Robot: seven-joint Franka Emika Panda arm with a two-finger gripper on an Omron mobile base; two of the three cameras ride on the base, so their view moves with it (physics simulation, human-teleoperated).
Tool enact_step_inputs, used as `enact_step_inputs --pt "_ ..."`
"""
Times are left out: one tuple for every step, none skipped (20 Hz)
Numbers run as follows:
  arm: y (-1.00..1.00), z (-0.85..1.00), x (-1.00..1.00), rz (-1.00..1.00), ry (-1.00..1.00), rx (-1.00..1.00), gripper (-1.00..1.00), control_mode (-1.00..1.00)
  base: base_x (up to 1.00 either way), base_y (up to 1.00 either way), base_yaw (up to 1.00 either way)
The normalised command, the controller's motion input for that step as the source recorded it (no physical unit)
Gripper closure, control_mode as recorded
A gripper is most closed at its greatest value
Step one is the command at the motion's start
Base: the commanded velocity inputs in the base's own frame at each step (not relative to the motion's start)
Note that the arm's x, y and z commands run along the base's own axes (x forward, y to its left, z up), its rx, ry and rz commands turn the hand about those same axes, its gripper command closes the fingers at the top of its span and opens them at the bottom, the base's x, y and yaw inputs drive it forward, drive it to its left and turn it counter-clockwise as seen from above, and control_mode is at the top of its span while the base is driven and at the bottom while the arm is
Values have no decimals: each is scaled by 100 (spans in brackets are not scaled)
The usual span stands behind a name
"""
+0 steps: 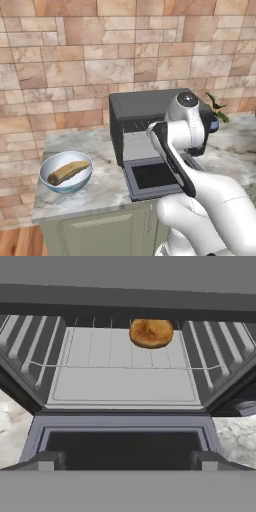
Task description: Pick up the heated bread from the toaster oven and place it in the bowl. Then move the bread bowl to the dining counter.
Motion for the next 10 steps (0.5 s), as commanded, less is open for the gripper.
enact_step_inputs --pt "0 -26 36 -4 -21 10 -100 -100 0 0 0" --pt "0 -27 34 -3 -22 10 -100 -100 0 0 0" --pt "0 -26 31 -3 -22 9 -100 -100 0 0 0" --pt "0 -22 28 -2 -22 9 -100 -100 0 0 0" --pt "0 -18 24 -1 -22 8 -100 -100 0 0 0" --pt "0 -12 25 -1 -20 7 -100 -100 0 0 0" --pt "0 -9 29 -2 -18 8 -100 -100 0 0 0" --pt "0 -10 32 -2 -16 7 -100 -100 0 0 0" --pt "0 -12 32 -2 -15 5 -100 -100 0 0 0" --pt "0 -15 34 -2 -15 3 -100 -100 0 0 0"
